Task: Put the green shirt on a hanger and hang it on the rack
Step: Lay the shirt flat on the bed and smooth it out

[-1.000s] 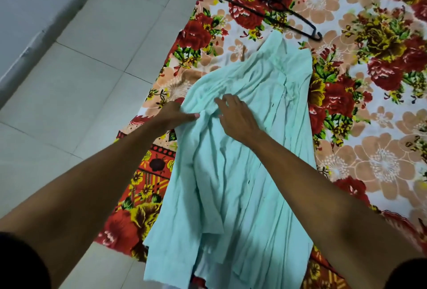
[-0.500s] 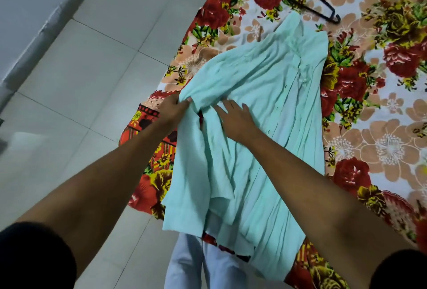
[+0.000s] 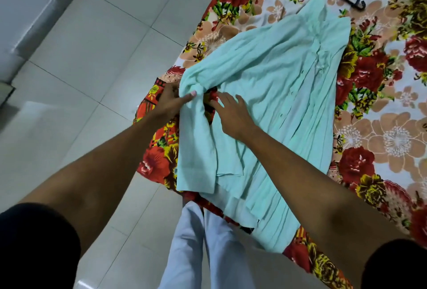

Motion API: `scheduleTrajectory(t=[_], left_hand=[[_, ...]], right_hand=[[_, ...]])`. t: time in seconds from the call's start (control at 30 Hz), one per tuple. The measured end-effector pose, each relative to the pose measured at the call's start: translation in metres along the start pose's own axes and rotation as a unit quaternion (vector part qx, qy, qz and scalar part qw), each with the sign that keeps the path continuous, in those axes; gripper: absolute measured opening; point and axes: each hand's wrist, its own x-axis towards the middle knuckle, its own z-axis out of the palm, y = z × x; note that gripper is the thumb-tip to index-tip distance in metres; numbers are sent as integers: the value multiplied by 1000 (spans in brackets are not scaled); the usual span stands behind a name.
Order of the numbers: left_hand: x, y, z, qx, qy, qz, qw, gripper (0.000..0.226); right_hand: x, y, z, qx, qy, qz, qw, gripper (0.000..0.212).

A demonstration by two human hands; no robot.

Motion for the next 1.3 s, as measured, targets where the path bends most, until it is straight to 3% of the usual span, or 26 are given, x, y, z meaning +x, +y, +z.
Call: scheduleTrajectory(t=[0.07,0.13,0.2,0.3,0.37,0.5,0.6,0.63,0.73,0.87,0.97,1.03,1.1,1.17,1.23,1.3], left_hand=[[-17,-6,-1,59,-56,-40,996,48],[-31,-16,0,115,-30,-70,990,58],[-44,-22,3,142,-12,-70,987,43],[-60,-21,6,42,-2,-106,993,19],[-66,-17,6,-32,40,-119,992,13],[-82,-12,7,-42,77,-76,993,16],[-88,-4,6,-118,57,-116,985,30],[-89,-1,5,-153,23,-149,977,42],[-91,3,0,-216,-88,-228,945,84],[-100,-4,-13,-253,-110,-215,937,93],[-107,-12,-24,-262,-4,-162,952,80],[-112,-20,-31,-226,67,-120,964,52],[-115,-30,-36,-133,26,-101,986,30],[-116,-34,-41,-68,-61,-123,988,32],[-117,-34,-47,-57,-91,-127,986,37],[-115,-34,-51,-45,-101,-92,990,33]], right_hand=[[-5,-13,1,51,22,27,998,50],[-12,-32,2,104,17,58,993,34],[-19,-54,4,201,-45,104,973,42],[-24,-73,1,390,-111,194,893,59],[-25,-83,0,427,-66,248,867,52],[-35,-113,-3,453,68,338,823,34],[-45,-131,3,494,50,318,807,32],[-47,-135,4,531,23,309,789,33],[-48,-138,-2,673,-47,319,666,44],[-38,-132,-7,722,-55,357,589,40],[-34,-131,-15,734,-51,402,545,32],[-31,-132,-22,783,-47,398,476,28],[-28,-131,-32,844,-32,364,392,32],[-23,-131,-38,871,-9,348,348,39],[-19,-130,-37,875,10,349,335,45],[-17,-131,-36,870,1,349,347,53]])
